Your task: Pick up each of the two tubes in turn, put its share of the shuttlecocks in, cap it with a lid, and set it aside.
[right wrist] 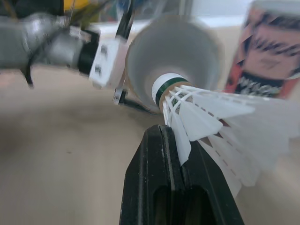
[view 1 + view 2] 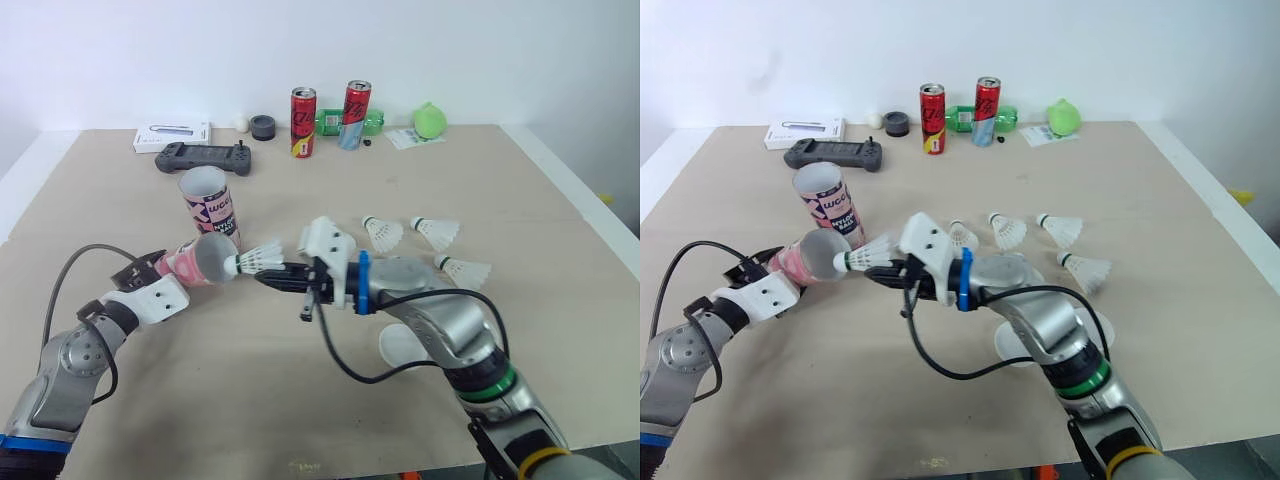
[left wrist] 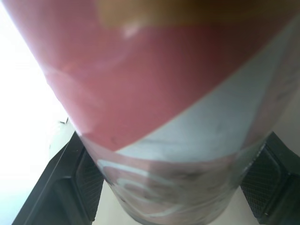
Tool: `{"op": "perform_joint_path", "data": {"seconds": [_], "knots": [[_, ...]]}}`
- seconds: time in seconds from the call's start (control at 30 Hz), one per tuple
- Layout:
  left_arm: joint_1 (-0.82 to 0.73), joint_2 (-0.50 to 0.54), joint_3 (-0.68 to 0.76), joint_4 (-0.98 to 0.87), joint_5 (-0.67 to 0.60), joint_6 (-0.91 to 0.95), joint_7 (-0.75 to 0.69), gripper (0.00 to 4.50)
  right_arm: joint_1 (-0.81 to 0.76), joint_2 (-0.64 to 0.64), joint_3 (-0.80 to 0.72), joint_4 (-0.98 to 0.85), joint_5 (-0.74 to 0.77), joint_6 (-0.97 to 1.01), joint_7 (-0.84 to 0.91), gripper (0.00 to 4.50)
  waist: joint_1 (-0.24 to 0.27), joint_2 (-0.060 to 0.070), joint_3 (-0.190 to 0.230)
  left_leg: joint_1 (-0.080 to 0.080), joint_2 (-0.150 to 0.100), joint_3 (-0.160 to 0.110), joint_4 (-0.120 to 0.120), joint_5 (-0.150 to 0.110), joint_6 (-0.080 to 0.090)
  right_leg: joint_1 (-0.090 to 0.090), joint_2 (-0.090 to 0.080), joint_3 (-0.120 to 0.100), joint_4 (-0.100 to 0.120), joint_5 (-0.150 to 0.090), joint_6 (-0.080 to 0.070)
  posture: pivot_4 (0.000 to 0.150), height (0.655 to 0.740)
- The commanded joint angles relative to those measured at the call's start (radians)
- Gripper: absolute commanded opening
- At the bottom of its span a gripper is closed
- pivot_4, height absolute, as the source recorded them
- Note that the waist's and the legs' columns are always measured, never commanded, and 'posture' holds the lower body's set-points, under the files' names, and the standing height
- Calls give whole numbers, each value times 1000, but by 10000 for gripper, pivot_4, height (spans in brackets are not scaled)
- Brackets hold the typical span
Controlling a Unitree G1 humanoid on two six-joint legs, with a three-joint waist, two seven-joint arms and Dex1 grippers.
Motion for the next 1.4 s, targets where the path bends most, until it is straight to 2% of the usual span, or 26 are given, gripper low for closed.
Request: {"op": "perform_joint_path", "data": {"seconds": [0.03, 0.13, 0.2, 0.3, 0.37, 0.43, 0.63, 0.8, 0.9, 1.1, 1.4], "knots": [[-4, -1, -7, -2, 2, 3, 4, 35550, -38, 54, -7, 9, -19, -53, 0, 297, 0, 0, 0, 0, 0, 0, 0, 0, 0, 0, 0, 0, 0, 0, 0, 1500, 7400], [-4, -4, -20, -5, 0, -1, -4, 35550, -34, 117, -43, 7, 15, -70, -5, 7135, 0, 0, 0, 0, 0, 0, 0, 0, 0, 0, 0, 0, 0, 0, 0, 1500, 7400], [-7, -5, -28, -4, -4, -1, -13, 35550, -13, 145, -87, -26, 66, -43, -11, 13857, 0, 0, 0, 0, 0, 0, 0, 0, 0, 0, 0, 0, 1, 0, 0, 1500, 7400], [-16, -10, -42, -3, -10, 5, -27, 35550, 27, 129, -108, -80, 95, -8, -3, 26841, 3, 0, 0, 0, 0, -1, 0, 0, 0, 1, 0, -1, 1, 0, 0, 1500, 7400], [-21, -14, -55, -3, -14, 7, -35, 35550, 52, 121, -126, -111, 116, 15, -16, 37168, 3, 0, 0, 0, 0, -1, 1, 0, 0, 2, -1, -1, 0, 0, 1, 1500, 7400], [-25, -16, -64, -6, -14, 13, -43, 35550, 91, 118, -196, -171, 174, 53, -50, 44004, 4, 0, 0, 0, -1, -1, 1, 0, 0, 2, -1, -1, 0, 0, 1, 1500, 7400], [-28, -22, -82, -28, -17, 43, -70, 35550, 386, 46, -402, -403, 180, 107, -255, 44004, 11, -1, -2, 0, -2, -2, 0, -1, -1, 4, -2, -1, 0, -2, 1, 1500, 7400], [-39, -30, -98, -30, -17, 58, -78, 35550, 619, 9, -435, -531, 129, 126, -377, 44004, 5, 5, -5, 1, -2, -2, -1, -1, -2, 3, -2, 0, 0, -4, 3, 1500, 7400], [-49, -34, -110, -26, -15, 59, -80, 35550, 700, -8, -443, -568, 110, 154, -431, 44004, 3, 5, -6, 2, -2, -2, 0, -1, -2, 4, -2, 0, 0, -4, 2, 1500, 7400], [-62, -27, -129, -19, 2, 52, -74, 35550, 751, 2, -472, -551, 94, 195, -517, 44004, 3, 5, -6, 2, -2, -1, 2, 0, -2, 4, -3, 1, 0, -3, -1, 1500, 7400], [-70, -35, -139, -5, 8, 52, -61, 35550, 653, 65, -496, -385, 43, 217, -633, 44004, 4, 6, -6, 2, -2, -1, 2, 0, -2, 4, -3, 1, -1, -3, -1, 1500, 7400]]}}
